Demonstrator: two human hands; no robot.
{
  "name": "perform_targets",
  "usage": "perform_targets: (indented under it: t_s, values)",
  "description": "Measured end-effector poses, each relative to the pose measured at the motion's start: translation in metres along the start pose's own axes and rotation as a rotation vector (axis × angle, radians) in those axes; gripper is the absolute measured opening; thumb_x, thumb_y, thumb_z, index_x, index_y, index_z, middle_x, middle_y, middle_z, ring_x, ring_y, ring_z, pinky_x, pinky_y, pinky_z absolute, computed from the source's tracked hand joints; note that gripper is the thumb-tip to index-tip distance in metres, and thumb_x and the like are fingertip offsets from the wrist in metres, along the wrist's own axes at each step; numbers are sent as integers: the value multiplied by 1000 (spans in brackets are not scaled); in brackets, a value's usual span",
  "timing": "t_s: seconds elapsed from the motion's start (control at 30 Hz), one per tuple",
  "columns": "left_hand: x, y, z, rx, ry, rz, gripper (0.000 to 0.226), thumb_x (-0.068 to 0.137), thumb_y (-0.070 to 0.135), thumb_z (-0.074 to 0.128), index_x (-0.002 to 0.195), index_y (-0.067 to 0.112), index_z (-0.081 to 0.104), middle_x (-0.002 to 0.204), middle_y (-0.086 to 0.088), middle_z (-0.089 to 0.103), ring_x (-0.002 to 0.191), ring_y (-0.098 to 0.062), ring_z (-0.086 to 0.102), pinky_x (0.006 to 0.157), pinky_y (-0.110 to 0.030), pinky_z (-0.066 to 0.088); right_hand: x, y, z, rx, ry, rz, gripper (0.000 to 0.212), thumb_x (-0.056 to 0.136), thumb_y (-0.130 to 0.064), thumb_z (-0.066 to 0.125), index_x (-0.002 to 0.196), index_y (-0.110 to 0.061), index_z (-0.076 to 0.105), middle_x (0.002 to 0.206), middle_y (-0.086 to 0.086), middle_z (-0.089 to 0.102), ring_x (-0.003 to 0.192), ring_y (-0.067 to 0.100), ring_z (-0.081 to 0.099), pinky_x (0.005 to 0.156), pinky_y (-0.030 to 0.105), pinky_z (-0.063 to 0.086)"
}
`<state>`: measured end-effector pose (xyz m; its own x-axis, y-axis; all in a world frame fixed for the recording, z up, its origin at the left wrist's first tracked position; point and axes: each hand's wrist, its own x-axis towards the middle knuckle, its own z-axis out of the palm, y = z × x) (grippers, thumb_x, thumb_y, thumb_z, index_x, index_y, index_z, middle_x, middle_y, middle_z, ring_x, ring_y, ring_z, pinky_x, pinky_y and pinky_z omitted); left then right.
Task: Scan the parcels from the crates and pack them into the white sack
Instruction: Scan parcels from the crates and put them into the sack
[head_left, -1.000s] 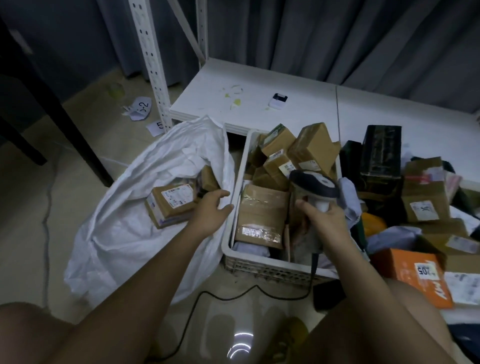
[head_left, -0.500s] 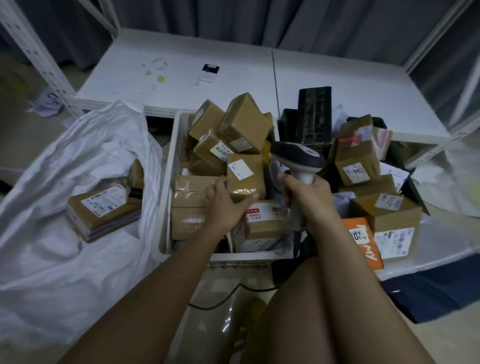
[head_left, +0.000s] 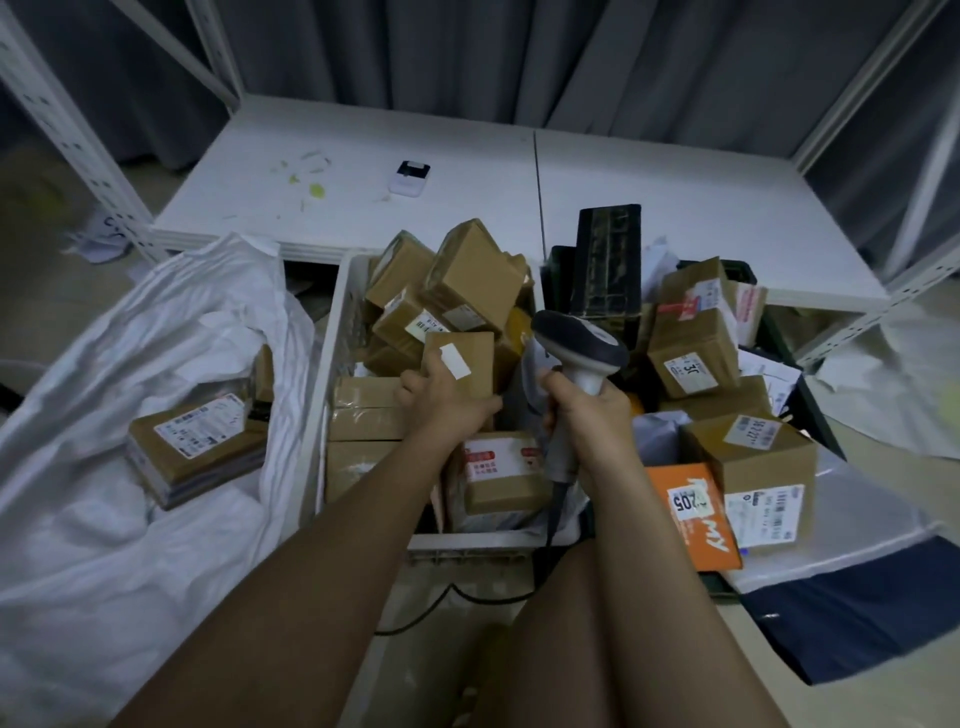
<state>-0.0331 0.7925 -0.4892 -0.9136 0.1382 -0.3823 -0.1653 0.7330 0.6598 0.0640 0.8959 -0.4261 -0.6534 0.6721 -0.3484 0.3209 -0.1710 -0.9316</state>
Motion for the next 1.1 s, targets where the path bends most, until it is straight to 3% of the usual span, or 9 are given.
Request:
perform_targets:
  t_s: [0.2,0.5,0.6,0.67,0.77,0.83,0.9,1.0,1.1]
  values:
    - [-13,-39,-50,-438,50,128,82,71,30,81,136,23,30,123,1,43,108,-18,47,88,-34,47,0,0,10,16,-18,-62,23,87,-18,70,70,-10,58,59,8,56,56,18,53,56,27,45]
    - [-46,-75,-130,-605,190,158,81,68,41,82,132,32,33,141,1,35,122,-14,39,101,-36,41,-20,0,29,-16,-89,-110,22,87,-17,70,74,-8,55,60,7,56,53,16,54,53,25,49]
    - [-65,-91,-153,-420,313,317,89,65,40,85,136,34,31,139,4,32,128,-15,33,105,-40,37,-34,-1,39,19,-133,-91,19,88,-18,70,77,-12,56,60,7,56,55,19,55,61,36,51]
    - [-77,-101,-160,-178,361,497,97,65,39,85,141,31,25,142,1,29,131,-19,29,106,-39,32,-46,1,48,40,-139,-86,12,88,-16,70,84,-12,59,65,5,59,57,17,56,57,31,50]
    - [-90,-124,-158,316,281,823,104,67,32,79,148,26,14,144,-4,27,131,-28,28,103,-49,34,-64,9,59,73,-149,-76,14,87,-16,71,95,-7,63,73,5,63,65,20,60,61,30,52]
    - [-95,-147,-150,581,230,984,104,66,25,76,150,21,14,141,-5,31,126,-27,33,101,-43,34,-77,21,64,37,-137,-42,14,88,-20,71,94,-10,64,75,2,64,70,20,62,62,26,52]
    - [-104,-169,-140,619,135,962,102,72,30,76,151,24,12,139,-3,32,125,-23,32,100,-39,34,-90,37,70,6,-146,15,17,87,-24,72,93,-11,63,74,2,64,65,16,61,53,21,52]
    - [-114,-197,-132,307,-73,731,93,82,36,71,150,33,7,147,4,25,131,-11,23,101,-23,29,-105,66,83,0,-181,96,35,79,-31,78,101,-6,66,87,12,70,77,26,66,73,39,57]
    - [-120,-201,-131,-87,-93,572,83,80,27,76,146,25,25,143,7,31,128,-1,29,103,-9,30,-113,79,93,-37,-164,165,44,75,-32,82,106,-6,64,98,12,70,89,28,67,82,43,57]
